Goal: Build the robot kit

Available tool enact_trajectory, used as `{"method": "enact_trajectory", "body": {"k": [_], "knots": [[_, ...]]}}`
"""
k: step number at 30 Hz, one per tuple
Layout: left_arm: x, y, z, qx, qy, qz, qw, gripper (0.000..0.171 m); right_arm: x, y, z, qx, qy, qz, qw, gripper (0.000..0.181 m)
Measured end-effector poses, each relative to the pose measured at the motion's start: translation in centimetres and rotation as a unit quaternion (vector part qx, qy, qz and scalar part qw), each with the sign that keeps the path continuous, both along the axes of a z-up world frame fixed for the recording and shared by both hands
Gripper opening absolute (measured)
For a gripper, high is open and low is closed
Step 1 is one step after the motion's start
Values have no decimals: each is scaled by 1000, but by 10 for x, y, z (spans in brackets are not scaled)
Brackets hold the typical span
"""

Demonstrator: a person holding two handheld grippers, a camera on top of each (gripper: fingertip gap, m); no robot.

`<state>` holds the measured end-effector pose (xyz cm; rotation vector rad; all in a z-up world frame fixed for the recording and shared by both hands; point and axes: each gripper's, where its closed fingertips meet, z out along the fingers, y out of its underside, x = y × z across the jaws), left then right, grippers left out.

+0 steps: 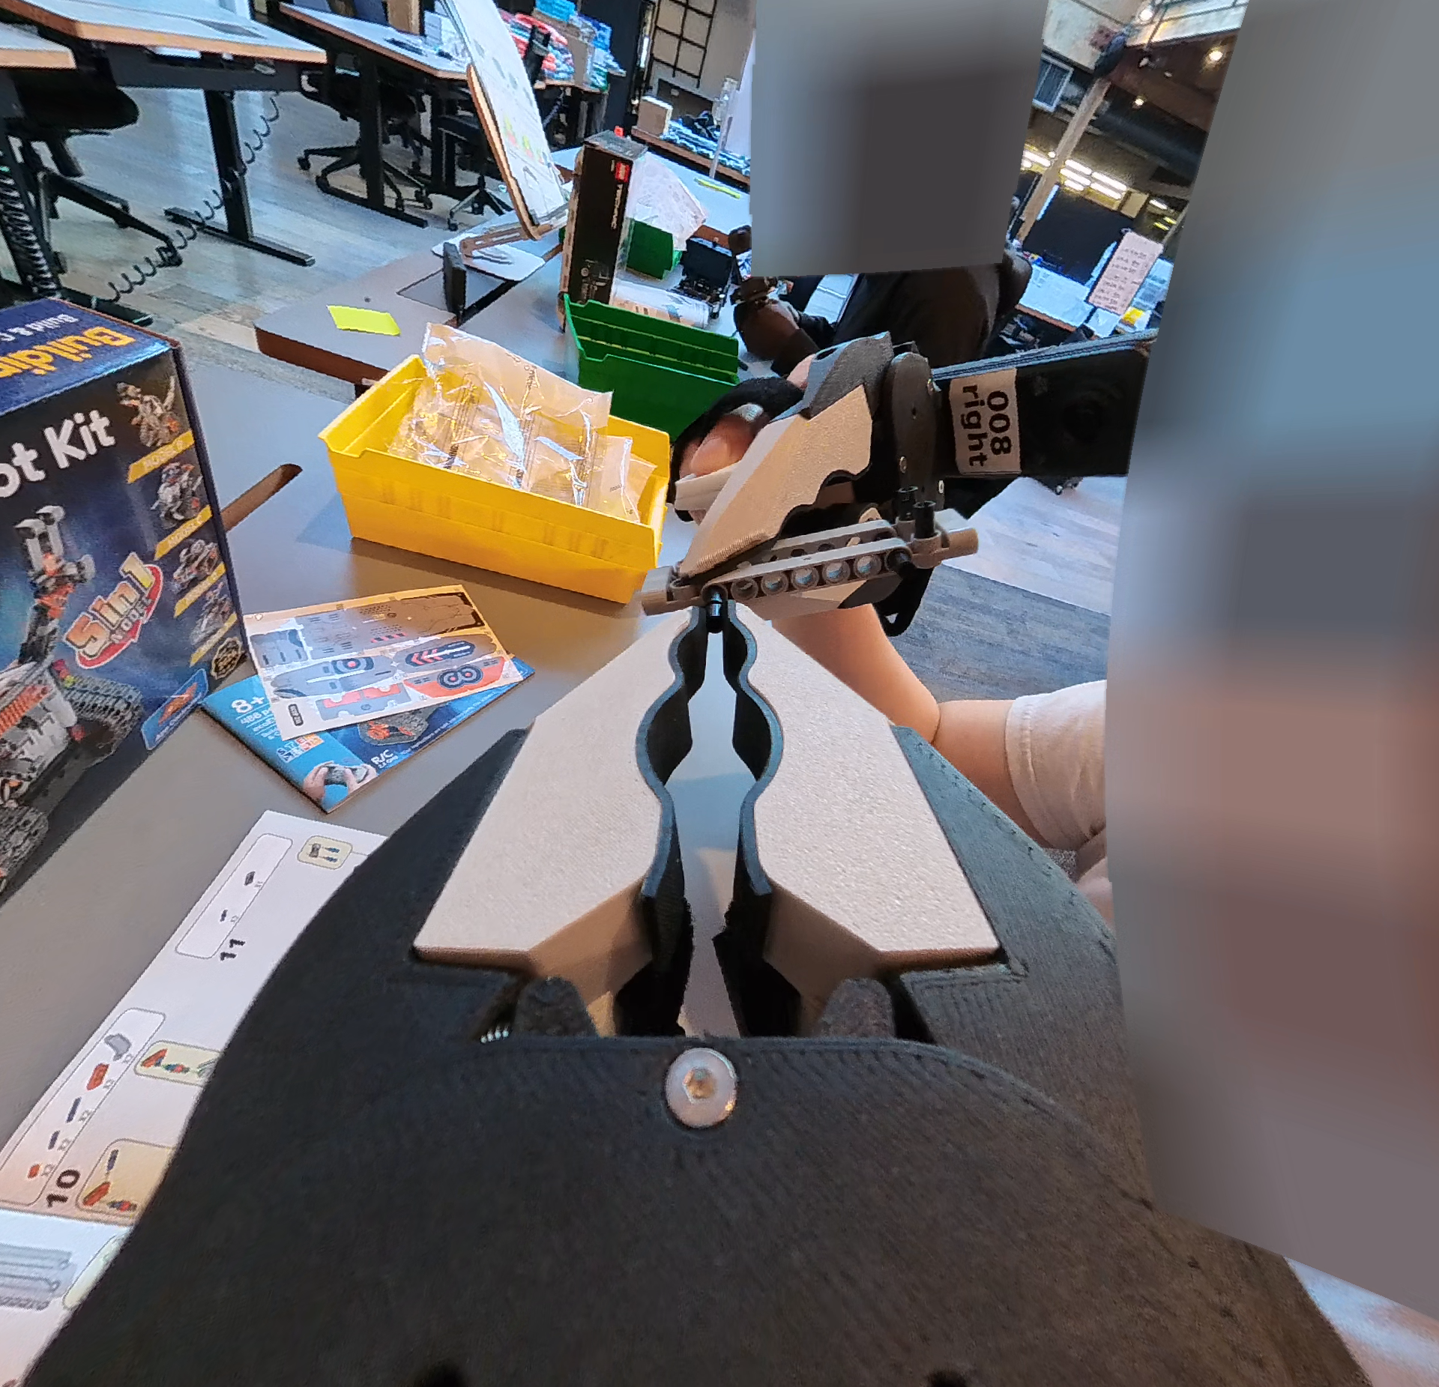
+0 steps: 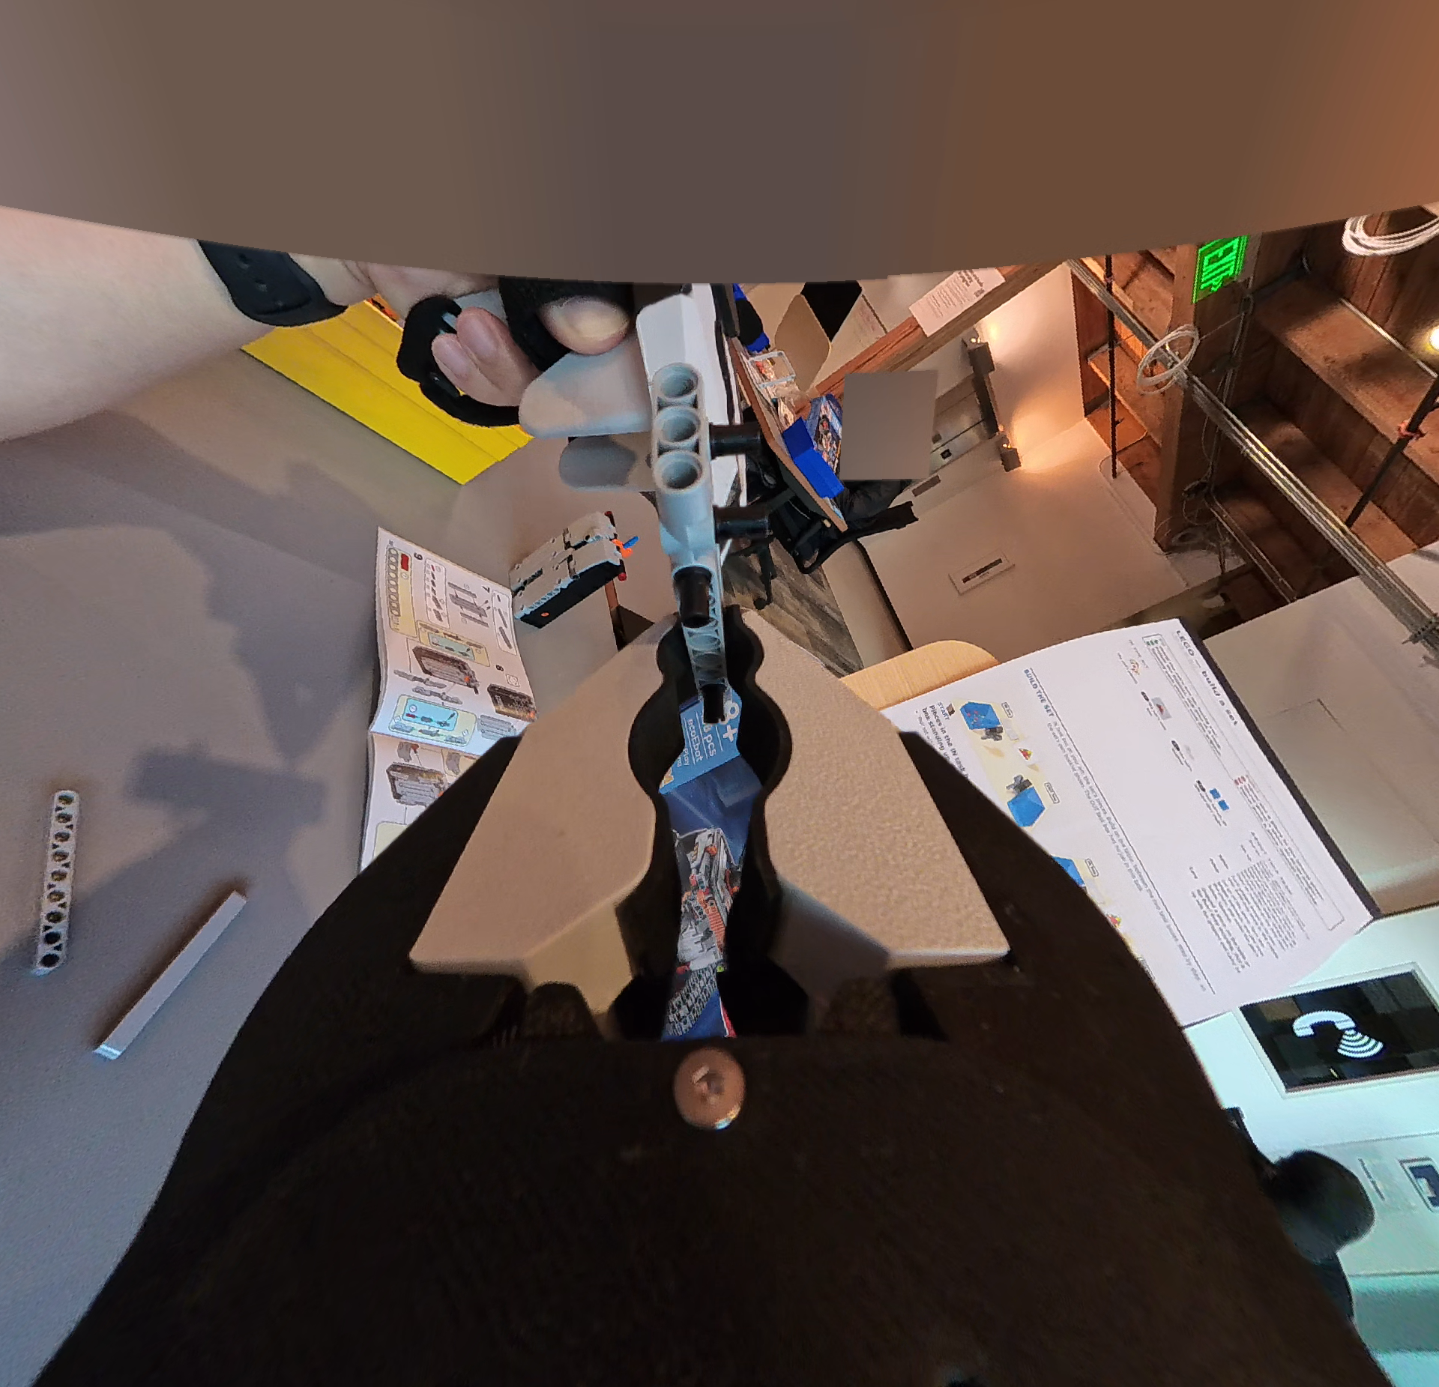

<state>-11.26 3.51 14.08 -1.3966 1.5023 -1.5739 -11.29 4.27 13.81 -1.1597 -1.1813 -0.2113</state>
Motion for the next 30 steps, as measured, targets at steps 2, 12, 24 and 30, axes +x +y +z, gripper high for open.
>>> {"method": "enact_trajectory", "body": {"k": [2,12,24,30], "knots": [[1,0,-1,1,2,2,1000,2,1,1,-1,-1,-4,-3,1000,7],[0,0,-3,-5,5,-7,1000,2,1,-1,-2,4,-14,-5,1000,6],[0,-2,-3,-8,4,-14,1000,2,0,-2,-2,3,-11,3,1000,6],[0,-2,-4,-8,7,-17,1000,2,0,-2,-4,-1,-13,6,1000,6]]}}
